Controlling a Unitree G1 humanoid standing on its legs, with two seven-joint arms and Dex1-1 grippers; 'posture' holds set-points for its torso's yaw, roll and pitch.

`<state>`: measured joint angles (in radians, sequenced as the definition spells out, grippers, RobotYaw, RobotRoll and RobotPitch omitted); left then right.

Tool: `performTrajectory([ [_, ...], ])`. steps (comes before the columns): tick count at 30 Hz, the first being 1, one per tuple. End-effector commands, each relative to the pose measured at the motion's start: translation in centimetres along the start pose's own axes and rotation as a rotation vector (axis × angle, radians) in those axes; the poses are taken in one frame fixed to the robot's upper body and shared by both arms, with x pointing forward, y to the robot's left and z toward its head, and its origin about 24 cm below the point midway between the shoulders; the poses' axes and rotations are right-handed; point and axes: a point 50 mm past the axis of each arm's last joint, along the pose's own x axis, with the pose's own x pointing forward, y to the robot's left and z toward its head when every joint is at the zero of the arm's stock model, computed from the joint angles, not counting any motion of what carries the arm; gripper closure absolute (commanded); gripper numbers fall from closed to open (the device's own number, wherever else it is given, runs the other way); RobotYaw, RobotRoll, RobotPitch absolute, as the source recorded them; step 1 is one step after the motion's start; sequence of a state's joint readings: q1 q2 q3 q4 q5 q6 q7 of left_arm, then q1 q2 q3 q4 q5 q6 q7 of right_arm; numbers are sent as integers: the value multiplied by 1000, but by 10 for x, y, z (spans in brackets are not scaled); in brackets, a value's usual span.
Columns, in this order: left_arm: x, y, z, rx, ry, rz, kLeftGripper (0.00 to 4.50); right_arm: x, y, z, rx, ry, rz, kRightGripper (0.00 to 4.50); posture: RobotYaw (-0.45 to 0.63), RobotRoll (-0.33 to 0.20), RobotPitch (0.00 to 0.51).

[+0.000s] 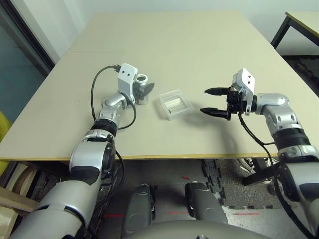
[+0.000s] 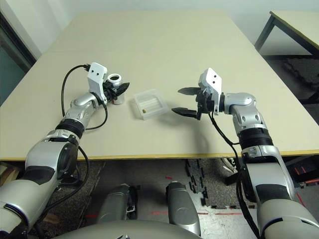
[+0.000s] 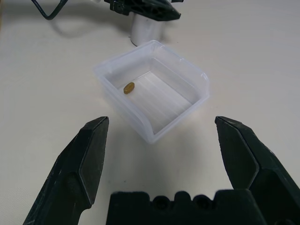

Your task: Pour the medicine from the bottle into the box.

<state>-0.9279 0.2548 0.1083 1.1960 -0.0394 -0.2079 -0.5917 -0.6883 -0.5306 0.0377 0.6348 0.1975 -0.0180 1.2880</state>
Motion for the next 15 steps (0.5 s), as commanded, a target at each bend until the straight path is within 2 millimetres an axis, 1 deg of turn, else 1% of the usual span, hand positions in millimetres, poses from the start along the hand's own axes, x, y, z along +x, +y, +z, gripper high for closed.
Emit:
performTrajectory([
  [1, -5, -1, -18, -21, 65, 7, 55, 3, -1, 1, -1, 6, 12, 0, -206, 0, 82],
  [2, -5, -1, -18, -23, 65, 6, 19, 4, 0, 1, -1, 6, 13, 0, -195, 0, 75],
  [15, -8, -1, -18, -41, 35, 2, 19, 6, 1, 0, 0, 5, 21, 0, -186, 0, 66],
])
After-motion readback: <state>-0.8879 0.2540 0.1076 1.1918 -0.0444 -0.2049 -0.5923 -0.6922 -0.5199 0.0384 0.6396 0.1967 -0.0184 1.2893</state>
